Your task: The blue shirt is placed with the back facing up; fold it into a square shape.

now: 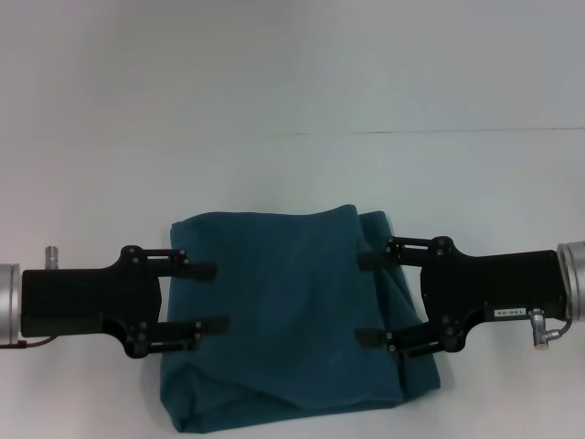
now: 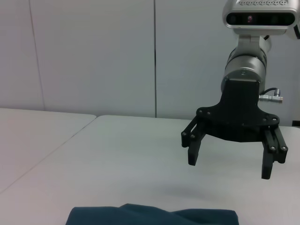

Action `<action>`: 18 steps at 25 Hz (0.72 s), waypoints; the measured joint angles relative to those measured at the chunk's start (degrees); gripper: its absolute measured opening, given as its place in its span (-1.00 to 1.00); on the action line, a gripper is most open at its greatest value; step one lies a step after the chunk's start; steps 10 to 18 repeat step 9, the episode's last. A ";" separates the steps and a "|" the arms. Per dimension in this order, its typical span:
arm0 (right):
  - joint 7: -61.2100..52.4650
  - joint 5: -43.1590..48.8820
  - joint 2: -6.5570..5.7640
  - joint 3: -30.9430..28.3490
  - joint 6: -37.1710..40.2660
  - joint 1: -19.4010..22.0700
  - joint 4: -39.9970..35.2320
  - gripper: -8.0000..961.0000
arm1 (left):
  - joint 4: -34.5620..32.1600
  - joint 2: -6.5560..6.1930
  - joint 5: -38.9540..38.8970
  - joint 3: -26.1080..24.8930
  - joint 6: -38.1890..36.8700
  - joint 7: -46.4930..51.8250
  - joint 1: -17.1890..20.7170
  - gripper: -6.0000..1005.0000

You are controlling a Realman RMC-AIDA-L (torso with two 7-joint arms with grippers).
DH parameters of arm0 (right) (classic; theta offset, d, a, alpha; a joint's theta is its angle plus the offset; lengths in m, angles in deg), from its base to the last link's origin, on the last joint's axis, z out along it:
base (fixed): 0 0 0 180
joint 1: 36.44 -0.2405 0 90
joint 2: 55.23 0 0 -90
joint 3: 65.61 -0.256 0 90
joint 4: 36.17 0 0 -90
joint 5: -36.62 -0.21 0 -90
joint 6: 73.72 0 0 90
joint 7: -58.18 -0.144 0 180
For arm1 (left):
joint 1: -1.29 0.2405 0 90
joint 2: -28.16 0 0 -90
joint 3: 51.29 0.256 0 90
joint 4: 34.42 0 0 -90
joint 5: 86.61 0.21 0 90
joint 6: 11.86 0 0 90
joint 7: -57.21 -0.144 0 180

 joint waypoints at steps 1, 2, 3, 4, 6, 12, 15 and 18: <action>0.03 0.00 0.02 -0.06 0.00 0.00 0.01 0.95 | 0.00 -0.02 -0.02 0.00 0.10 0.00 -0.01 0.30; 0.04 0.00 0.05 -0.09 0.00 -0.01 0.01 0.95 | 0.00 -0.03 -0.03 0.00 0.19 0.00 -0.01 0.30; 0.05 0.00 0.07 -0.10 -0.01 -0.01 0.01 0.95 | 0.01 -0.03 -0.04 0.00 0.24 0.00 -0.03 0.30; 0.06 0.00 0.07 -0.10 -0.03 -0.01 0.01 0.95 | 0.01 -0.04 -0.05 0.00 0.29 0.00 -0.06 0.30; 0.10 0.00 0.07 -0.09 -0.13 -0.01 0.01 0.95 | 0.01 -0.05 -0.06 0.00 0.32 -0.01 -0.13 0.30; 0.11 0.01 0.07 -0.10 -0.16 -0.01 0.01 0.95 | 0.00 -0.07 -0.06 0.00 0.39 -0.09 -0.19 0.30; 0.11 0.01 0.07 -0.10 -0.16 -0.01 0.01 0.95 | 0.00 -0.07 -0.06 0.00 0.39 -0.09 -0.19 0.30; 0.11 0.01 0.07 -0.10 -0.16 -0.01 0.01 0.95 | 0.00 -0.07 -0.06 0.00 0.39 -0.09 -0.19 0.30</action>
